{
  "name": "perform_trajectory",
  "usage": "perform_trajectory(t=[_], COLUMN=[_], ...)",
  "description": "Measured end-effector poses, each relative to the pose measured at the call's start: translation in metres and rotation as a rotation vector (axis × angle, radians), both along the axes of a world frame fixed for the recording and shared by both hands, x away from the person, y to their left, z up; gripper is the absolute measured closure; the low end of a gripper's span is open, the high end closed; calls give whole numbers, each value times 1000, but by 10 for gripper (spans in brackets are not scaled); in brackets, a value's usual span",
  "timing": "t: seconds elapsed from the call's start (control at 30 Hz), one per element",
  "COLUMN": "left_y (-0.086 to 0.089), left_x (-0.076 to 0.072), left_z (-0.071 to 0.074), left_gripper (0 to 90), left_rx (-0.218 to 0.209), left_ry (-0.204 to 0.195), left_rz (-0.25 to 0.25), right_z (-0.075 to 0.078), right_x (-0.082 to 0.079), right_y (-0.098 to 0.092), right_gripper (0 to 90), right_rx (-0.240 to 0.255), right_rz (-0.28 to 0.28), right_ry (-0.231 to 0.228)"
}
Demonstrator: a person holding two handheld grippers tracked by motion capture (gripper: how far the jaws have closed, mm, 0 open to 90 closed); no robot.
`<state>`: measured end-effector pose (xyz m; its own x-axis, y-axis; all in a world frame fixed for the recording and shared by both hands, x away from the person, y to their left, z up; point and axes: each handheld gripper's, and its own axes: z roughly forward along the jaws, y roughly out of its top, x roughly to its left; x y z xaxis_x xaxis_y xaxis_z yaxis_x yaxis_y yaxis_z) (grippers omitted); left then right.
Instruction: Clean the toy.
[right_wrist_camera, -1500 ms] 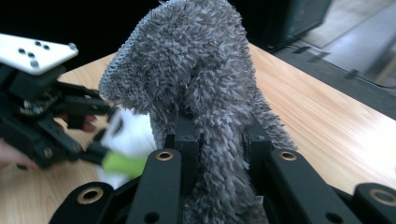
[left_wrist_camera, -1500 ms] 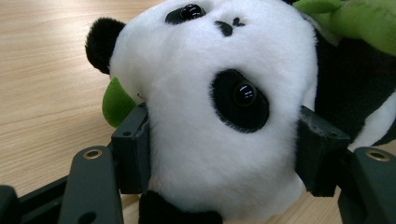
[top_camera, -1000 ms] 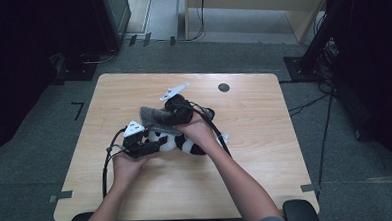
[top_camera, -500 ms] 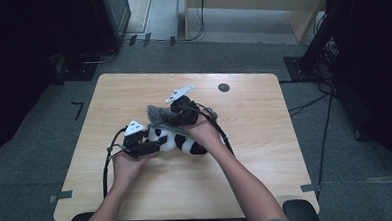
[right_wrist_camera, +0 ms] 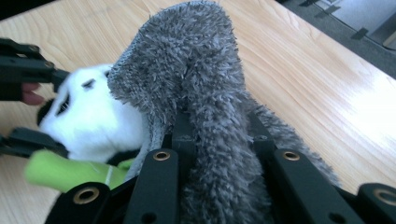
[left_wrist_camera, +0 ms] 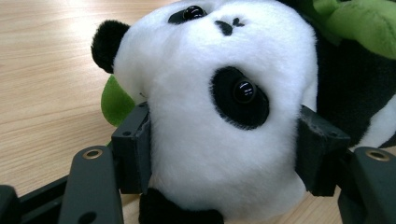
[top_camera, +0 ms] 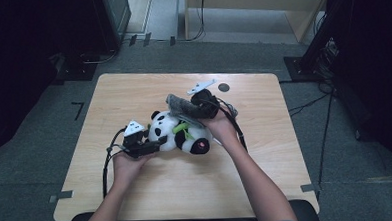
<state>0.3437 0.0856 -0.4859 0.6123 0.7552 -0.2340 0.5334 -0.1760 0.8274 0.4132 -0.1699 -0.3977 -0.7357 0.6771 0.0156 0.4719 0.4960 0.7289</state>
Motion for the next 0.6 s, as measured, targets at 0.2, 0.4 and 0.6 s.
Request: perform_trajectory(t=[0.2,0.4,0.6], left_y=[1,2,1], left_x=[0,0,0], left_z=[0,-1,-1], left_gripper=[316,293,278], left_rx=[-3,-18,-18], left_ry=[1,-7,-1], left_rz=[0,-7,-3], right_z=[14,18,-5], right_x=[-8,-15,-13], right_y=[21,52,72], right_gripper=[726,722,705], right_rx=[29,102,31], right_rz=[49,143,174], right_ry=[-40,-27,44])
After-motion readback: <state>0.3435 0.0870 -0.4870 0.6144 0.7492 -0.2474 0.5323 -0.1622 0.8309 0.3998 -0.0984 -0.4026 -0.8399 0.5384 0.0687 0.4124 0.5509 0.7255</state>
